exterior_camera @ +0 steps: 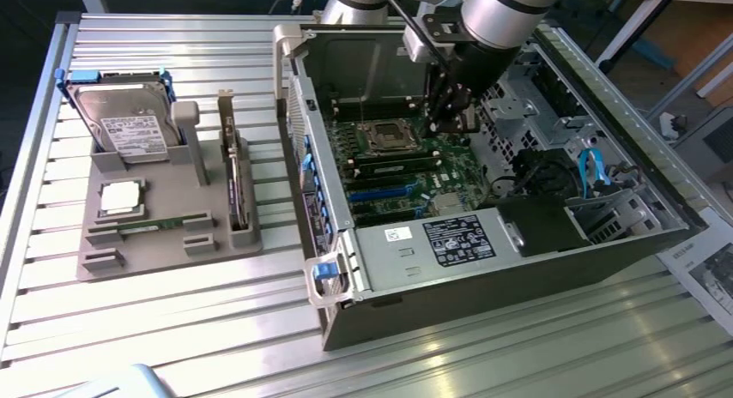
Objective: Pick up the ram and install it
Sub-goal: 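Press down the ram until it locks into place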
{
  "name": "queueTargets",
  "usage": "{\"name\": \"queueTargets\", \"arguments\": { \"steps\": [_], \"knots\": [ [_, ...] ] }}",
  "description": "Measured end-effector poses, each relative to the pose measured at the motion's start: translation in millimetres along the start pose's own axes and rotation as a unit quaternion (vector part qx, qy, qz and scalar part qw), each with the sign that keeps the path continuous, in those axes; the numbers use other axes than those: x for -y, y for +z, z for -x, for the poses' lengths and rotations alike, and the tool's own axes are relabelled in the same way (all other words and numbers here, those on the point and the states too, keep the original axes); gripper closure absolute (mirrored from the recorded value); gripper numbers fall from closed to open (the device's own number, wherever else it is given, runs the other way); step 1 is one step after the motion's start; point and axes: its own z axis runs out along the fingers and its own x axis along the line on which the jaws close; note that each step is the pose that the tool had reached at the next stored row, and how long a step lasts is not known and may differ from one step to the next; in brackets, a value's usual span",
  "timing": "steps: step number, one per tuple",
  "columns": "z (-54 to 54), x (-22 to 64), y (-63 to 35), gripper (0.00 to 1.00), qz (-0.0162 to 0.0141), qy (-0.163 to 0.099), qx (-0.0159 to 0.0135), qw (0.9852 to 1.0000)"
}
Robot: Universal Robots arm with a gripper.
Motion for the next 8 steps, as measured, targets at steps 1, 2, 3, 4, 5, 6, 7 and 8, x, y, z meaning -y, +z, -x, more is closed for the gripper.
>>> {"name": "queueTargets", "arguments": {
  "steps": [1,2,3,4,5,6,7,8],
  "knots": [
    [0.0,0.0,0.0,0.90,0.0000,0.000,0.0000,1.0000],
    [0.0,0.0,0.0,0.90,0.0000,0.000,0.0000,1.0000],
    [0.0,0.0,0.0,0.90,0.0000,0.000,0.0000,1.0000],
    [0.0,0.0,0.0,0.90,0.0000,0.000,0.0000,1.0000],
    [0.0,0.0,-0.2,0.90,0.0000,0.000,0.0000,1.0000],
    [0.2,0.0,-1.5,0.90,0.0000,0.000,-0.0001,1.0000],
    [0.3,0.0,-2.6,0.90,0.0000,0.000,-0.0001,1.0000],
    [0.5,-0.1,-4.7,0.90,0.0000,0.000,0.0000,1.0000]
  ]
}}
